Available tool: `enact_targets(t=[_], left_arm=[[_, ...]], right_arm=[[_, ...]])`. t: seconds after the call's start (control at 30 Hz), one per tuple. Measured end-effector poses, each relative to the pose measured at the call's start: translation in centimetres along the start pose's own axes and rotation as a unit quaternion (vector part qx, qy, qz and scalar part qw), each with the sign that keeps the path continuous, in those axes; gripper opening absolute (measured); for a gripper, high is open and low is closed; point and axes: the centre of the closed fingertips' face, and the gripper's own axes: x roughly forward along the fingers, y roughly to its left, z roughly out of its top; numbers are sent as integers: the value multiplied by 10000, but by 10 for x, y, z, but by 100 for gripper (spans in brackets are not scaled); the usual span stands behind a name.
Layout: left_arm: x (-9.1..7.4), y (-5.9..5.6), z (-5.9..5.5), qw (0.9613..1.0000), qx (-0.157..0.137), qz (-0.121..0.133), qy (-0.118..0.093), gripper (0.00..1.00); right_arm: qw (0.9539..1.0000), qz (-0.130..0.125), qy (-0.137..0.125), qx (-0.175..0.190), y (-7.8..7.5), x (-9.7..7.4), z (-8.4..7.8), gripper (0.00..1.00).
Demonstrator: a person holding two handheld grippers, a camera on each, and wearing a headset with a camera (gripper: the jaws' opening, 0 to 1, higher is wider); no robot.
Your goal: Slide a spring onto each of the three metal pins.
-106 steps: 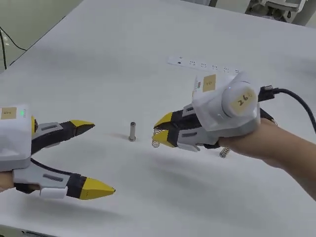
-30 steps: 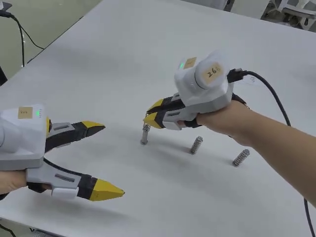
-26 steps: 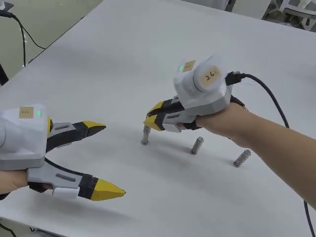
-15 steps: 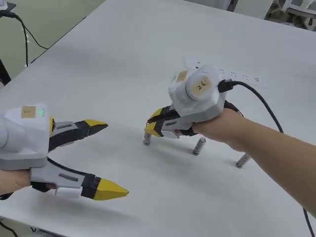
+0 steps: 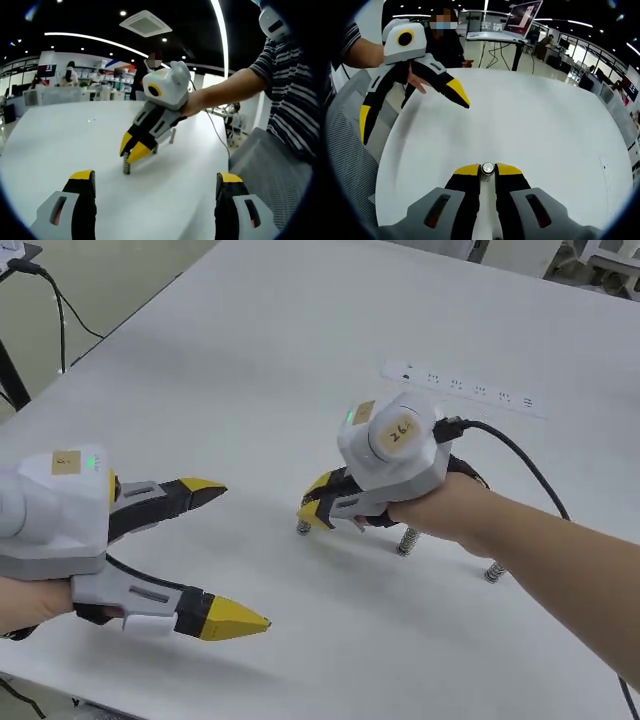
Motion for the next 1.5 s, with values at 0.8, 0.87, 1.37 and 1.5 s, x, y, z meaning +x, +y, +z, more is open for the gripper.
enact_targets(t=[0.8,0.87,1.37,1.5], left_arm=[[5,4,21,9997,-59,57,-213,98],[5,3,23,9997,-66,65,-233,98],[10,-2,31,9993,-155,35,-353,98],[12,-4,35,9990,-172,4,-404,98]], right_arm=[[9962,-296,-714,394,7,-39,6,22],[9950,-353,-812,471,8,-44,4,28],[9861,-657,-1320,762,22,-74,-7,52],[9822,-800,-1471,846,22,-84,-10,61]])
